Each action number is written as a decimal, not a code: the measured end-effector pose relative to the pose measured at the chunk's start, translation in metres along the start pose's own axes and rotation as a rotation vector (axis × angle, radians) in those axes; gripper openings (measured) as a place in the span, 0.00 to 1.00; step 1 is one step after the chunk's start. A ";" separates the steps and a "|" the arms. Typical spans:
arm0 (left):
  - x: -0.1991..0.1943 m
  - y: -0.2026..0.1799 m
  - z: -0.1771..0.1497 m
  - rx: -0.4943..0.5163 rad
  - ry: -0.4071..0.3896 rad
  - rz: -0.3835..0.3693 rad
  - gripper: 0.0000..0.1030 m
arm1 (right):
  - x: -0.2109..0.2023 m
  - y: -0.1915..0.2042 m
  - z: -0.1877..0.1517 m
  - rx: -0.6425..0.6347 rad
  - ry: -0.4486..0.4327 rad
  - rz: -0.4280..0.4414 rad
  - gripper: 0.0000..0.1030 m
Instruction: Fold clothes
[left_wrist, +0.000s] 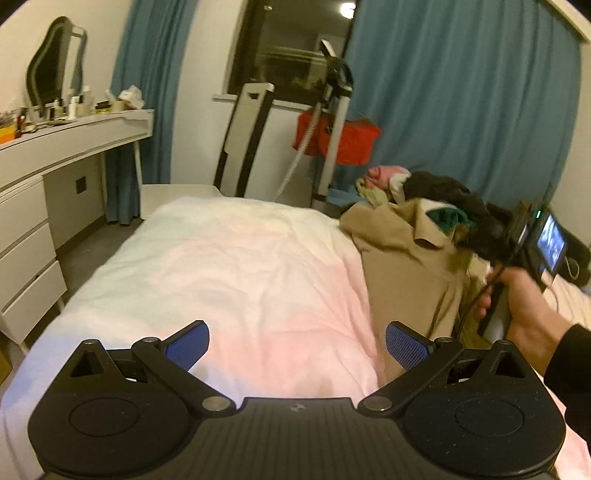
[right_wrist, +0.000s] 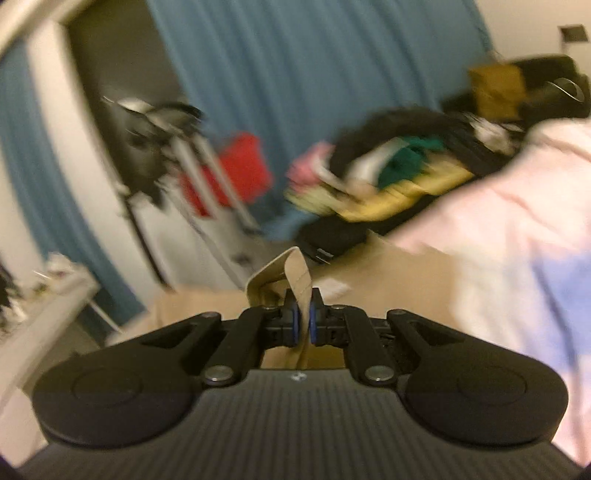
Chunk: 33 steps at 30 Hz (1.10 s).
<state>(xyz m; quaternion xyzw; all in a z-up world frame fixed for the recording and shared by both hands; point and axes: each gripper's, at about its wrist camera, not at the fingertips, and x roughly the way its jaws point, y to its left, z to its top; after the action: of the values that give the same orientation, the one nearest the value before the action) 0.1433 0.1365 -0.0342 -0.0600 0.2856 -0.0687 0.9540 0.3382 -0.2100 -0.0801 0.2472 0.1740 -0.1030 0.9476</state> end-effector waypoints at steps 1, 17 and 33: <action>0.005 -0.001 -0.001 0.003 0.011 -0.002 1.00 | 0.004 -0.014 -0.005 0.001 0.029 -0.022 0.10; 0.038 0.014 -0.004 -0.211 0.231 -0.243 0.96 | -0.161 -0.024 -0.007 -0.171 0.193 0.224 0.85; 0.011 0.058 -0.043 -0.463 0.420 -0.034 0.85 | -0.259 -0.098 -0.050 0.014 0.251 0.071 0.85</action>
<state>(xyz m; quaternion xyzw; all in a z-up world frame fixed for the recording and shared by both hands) 0.1347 0.1887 -0.0847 -0.2648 0.4836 -0.0287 0.8338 0.0585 -0.2407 -0.0646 0.2710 0.2817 -0.0388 0.9196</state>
